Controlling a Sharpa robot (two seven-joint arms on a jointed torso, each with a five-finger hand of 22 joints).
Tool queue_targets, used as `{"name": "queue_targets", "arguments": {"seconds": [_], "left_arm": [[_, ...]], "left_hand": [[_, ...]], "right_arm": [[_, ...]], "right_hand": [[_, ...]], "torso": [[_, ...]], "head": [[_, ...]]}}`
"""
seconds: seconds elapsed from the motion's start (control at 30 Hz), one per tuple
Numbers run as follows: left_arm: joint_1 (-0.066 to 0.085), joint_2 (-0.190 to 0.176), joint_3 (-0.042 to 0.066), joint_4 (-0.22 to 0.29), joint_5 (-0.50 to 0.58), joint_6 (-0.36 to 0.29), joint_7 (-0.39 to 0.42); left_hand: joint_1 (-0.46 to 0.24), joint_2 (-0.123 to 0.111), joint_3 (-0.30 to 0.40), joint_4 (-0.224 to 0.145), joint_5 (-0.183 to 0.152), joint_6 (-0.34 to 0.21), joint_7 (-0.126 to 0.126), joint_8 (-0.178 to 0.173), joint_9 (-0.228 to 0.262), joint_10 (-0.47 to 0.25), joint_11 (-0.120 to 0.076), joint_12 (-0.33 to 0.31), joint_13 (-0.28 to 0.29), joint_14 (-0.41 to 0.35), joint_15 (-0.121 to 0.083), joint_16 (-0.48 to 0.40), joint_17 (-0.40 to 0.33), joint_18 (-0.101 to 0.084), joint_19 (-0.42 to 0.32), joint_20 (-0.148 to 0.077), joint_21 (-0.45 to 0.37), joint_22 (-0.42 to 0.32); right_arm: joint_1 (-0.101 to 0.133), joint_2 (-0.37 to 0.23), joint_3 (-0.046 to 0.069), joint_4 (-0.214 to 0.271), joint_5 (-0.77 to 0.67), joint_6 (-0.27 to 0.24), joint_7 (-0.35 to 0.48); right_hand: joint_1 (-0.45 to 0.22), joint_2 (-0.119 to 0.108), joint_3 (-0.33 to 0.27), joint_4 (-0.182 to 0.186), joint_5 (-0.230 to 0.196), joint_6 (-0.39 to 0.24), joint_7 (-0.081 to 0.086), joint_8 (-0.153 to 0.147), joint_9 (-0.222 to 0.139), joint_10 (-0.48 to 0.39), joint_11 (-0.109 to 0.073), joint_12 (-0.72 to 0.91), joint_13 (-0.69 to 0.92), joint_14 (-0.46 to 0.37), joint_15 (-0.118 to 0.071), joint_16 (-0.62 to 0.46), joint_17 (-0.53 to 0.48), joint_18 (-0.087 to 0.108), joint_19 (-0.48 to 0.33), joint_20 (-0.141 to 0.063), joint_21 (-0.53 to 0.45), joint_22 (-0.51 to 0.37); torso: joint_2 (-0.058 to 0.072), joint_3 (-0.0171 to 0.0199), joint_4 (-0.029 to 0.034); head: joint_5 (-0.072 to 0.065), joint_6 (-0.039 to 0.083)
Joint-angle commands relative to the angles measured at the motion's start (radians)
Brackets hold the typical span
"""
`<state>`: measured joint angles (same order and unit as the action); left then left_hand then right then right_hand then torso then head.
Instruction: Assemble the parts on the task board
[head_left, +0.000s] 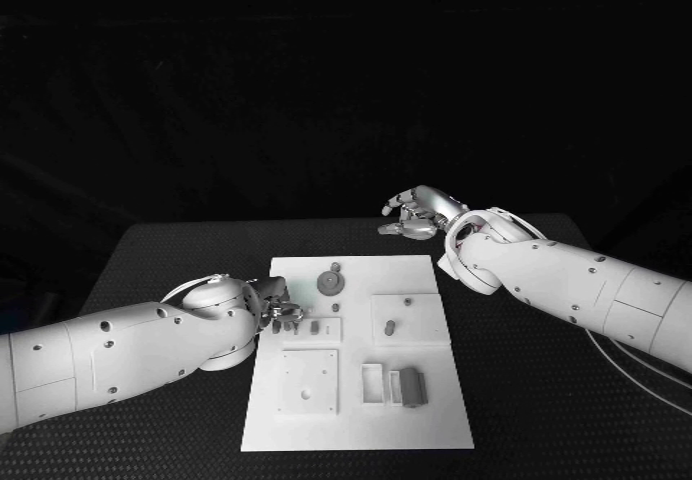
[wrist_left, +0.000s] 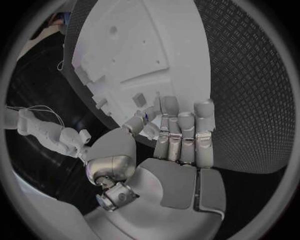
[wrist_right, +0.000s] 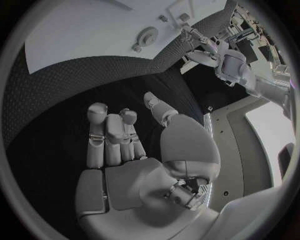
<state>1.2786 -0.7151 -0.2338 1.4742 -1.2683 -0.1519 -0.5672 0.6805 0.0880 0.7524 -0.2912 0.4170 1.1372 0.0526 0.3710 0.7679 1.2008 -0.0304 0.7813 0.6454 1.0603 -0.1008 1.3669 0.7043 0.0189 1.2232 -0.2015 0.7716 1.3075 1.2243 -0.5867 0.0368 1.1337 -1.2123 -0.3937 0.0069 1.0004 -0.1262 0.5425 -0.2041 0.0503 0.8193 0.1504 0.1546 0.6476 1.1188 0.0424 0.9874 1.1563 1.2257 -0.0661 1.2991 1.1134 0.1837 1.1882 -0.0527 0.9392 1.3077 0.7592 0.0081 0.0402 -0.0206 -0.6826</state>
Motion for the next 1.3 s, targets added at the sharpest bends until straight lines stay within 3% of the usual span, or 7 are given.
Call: {"name": "queue_targets", "arguments": {"seconds": [0.03,0.3,0.43,0.77,1.3], "left_arm": [[-0.003,0.005,0.0,-0.001,0.001,0.008,0.008],[-0.007,0.001,0.0,0.003,0.01,0.016,0.007],[-0.007,0.001,0.0,0.002,0.01,0.02,0.006],[-0.017,0.004,-0.001,-0.003,0.009,0.019,0.006],[-0.017,0.0,-0.001,0.005,0.015,0.055,-0.003]], "left_hand": [[0.017,0.014,0.015,-0.001,-0.004,0.025,-0.024,0.001,0.001,0.048,-0.044,-0.001,-0.001,0.07,-0.076,-0.001,-0.001,0.051,0.046,-0.066,0.0,0.019],[0.016,0.016,0.014,0.0,-0.017,0.023,-0.023,-0.001,0.001,0.046,-0.043,-0.003,-0.002,0.068,-0.075,-0.003,-0.002,0.051,0.044,-0.066,-0.002,0.019],[0.017,0.02,0.016,-0.001,-0.051,0.019,-0.022,-0.002,0.001,0.043,-0.042,-0.004,-0.003,0.067,-0.074,-0.005,-0.002,0.051,0.042,-0.066,-0.004,0.018],[0.018,0.02,0.017,-0.001,-0.053,0.019,-0.022,-0.002,0.001,0.043,-0.042,-0.004,-0.003,0.066,-0.074,-0.005,-0.002,0.051,0.042,-0.066,-0.004,0.018],[0.019,0.017,0.019,-0.001,-0.054,0.019,-0.022,-0.002,0.001,0.044,-0.042,-0.003,-0.003,0.067,-0.074,-0.005,-0.002,0.051,0.042,-0.066,-0.004,0.019]], "right_arm": [[-0.001,-0.001,0.0,0.002,-0.001,0.014,0.007],[-0.001,-0.002,0.0,0.002,-0.001,0.014,0.006],[-0.001,-0.002,0.0,0.002,-0.002,0.013,0.005],[-0.001,-0.003,0.0,0.002,-0.002,0.013,0.005],[-0.001,-0.002,0.0,0.001,-0.003,0.013,0.004]], "right_hand": [[-0.007,0.001,-0.001,0.005,-0.003,0.003,0.008,0.005,-0.001,-0.005,0.001,0.005,-0.002,-0.007,0.001,-0.005,0.001,0.078,-0.001,-0.009,-0.004,0.016],[-0.007,0.001,0.0,0.005,-0.003,0.003,0.008,0.005,-0.001,-0.005,0.001,0.005,-0.002,-0.007,0.001,-0.005,0.001,0.078,-0.001,-0.009,-0.005,0.016],[-0.007,0.001,0.0,0.005,-0.003,0.003,0.008,0.005,-0.001,-0.005,0.001,0.005,-0.002,-0.007,0.001,-0.005,0.001,0.078,-0.001,-0.009,-0.005,0.016],[-0.006,0.001,0.0,0.006,-0.003,0.003,0.008,0.005,-0.001,-0.005,0.001,0.005,-0.002,-0.006,0.001,-0.005,0.002,0.078,-0.001,-0.009,-0.004,0.016],[-0.006,0.001,0.0,0.006,-0.003,0.003,0.008,0.005,-0.001,-0.005,0.001,0.006,-0.002,-0.006,0.0,-0.004,0.002,0.078,-0.001,-0.009,-0.004,0.017]], "torso": [[0.0,0.0003,-0.001],[0.0,0.0008,0.0003],[0.0,0.0006,-0.0006],[0.0,-0.0005,-0.0001],[0.0,-0.0007,0.0005]], "head": [[-0.001,-0.001],[-0.002,-0.005],[-0.002,-0.004],[-0.003,-0.006],[0.001,-0.006]]}}
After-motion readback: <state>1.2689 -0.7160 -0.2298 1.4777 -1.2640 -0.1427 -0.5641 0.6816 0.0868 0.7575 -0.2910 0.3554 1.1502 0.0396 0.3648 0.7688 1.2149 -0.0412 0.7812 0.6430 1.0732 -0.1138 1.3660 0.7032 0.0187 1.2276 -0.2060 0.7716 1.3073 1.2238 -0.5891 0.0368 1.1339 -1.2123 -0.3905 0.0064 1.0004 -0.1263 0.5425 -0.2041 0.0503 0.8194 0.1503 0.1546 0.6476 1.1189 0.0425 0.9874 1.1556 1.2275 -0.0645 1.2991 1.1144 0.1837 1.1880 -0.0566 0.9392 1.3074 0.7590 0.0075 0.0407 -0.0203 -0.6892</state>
